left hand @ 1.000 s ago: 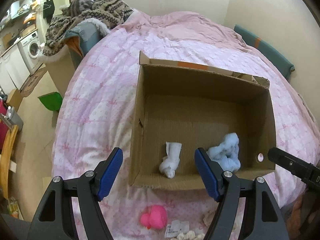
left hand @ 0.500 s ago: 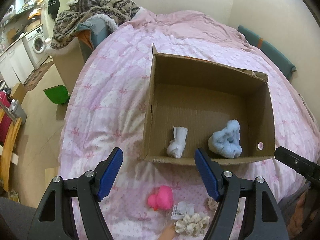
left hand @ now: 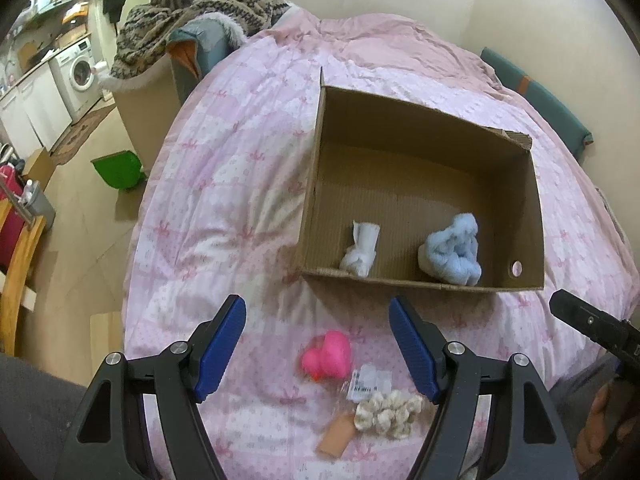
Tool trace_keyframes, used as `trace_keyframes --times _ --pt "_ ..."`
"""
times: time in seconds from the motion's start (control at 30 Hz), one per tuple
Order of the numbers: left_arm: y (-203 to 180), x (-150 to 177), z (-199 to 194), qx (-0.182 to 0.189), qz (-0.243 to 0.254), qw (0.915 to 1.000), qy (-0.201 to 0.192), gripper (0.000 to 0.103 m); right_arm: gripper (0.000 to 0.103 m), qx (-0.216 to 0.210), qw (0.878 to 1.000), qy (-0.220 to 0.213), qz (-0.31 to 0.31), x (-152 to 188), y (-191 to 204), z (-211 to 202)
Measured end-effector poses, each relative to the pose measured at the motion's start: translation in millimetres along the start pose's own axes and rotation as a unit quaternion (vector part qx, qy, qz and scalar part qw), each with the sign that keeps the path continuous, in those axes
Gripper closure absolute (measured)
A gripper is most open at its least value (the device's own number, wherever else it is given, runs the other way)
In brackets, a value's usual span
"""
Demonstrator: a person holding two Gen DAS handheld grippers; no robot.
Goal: Organize soft objects
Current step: 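Withdraw both tools from the box back toward the remaining items, then grasp the beige scrunchie with the right tool while the left tool grasps the pink duck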
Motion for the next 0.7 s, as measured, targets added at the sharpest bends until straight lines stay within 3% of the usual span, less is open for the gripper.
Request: trace_keyframes --times 0.27,0.7 --pt "4 21 -3 -0.002 -0.010 0.9997 0.021 0.031 0.026 0.003 1.000 0.015 0.008 15 -1 -3" --pt "16 31 2 -0.027 -0.012 0.9994 0.021 0.031 0.026 0.030 0.999 0.038 -0.003 32 -5 2"
Point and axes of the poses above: each gripper's, at about its wrist camera, not at the fingertips, and z roughly the way its jaws point, y to its left, x to its underside, the point moved 5 cm from there along z, roughly the way its jaws point, and after that the axes turned 6 degrees about x, right-handed, at the moved point
